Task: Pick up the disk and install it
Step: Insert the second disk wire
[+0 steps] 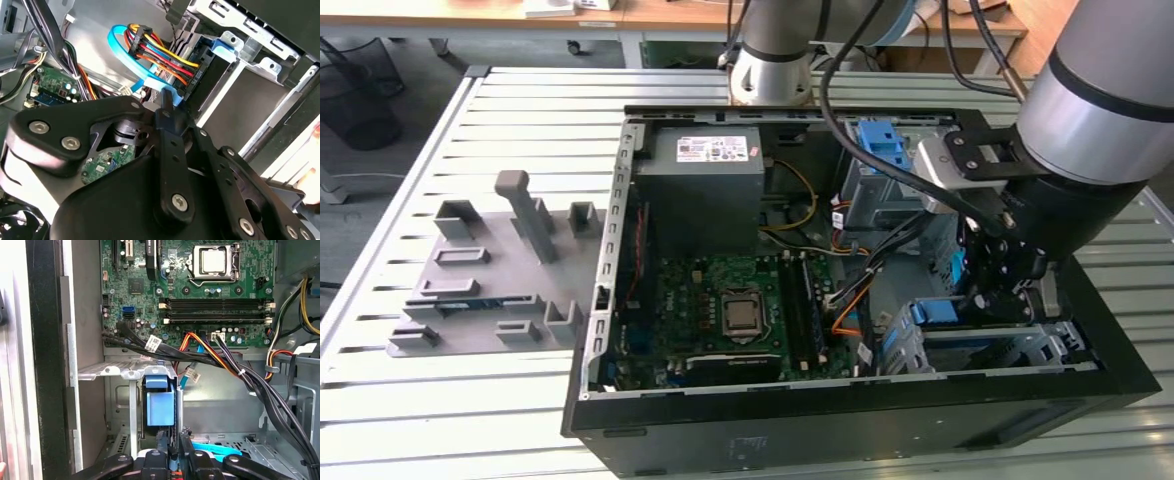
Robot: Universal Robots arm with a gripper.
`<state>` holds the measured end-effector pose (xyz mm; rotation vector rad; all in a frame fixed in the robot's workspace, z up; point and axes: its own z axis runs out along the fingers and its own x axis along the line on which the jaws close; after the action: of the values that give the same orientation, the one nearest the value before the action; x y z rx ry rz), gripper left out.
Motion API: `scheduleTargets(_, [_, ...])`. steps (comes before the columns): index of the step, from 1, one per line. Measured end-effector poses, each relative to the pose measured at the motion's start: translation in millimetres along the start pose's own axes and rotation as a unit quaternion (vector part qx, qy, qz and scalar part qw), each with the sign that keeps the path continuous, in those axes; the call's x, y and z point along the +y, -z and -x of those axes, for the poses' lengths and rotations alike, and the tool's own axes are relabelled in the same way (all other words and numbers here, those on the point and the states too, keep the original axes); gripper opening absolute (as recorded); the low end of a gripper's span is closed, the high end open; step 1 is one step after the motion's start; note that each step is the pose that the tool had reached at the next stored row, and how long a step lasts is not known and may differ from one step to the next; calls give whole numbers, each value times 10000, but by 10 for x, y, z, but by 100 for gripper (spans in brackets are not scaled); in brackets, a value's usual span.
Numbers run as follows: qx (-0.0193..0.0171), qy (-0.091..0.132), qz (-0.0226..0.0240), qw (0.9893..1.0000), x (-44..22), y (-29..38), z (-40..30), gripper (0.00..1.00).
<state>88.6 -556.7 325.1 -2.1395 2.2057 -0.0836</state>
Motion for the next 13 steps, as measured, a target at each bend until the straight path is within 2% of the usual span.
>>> scheduleTargets(4, [-13,-1,1,10000,-3,37,1,23])
scheduleTargets(13, [-13,-1,1,10000,-7,84,2,23])
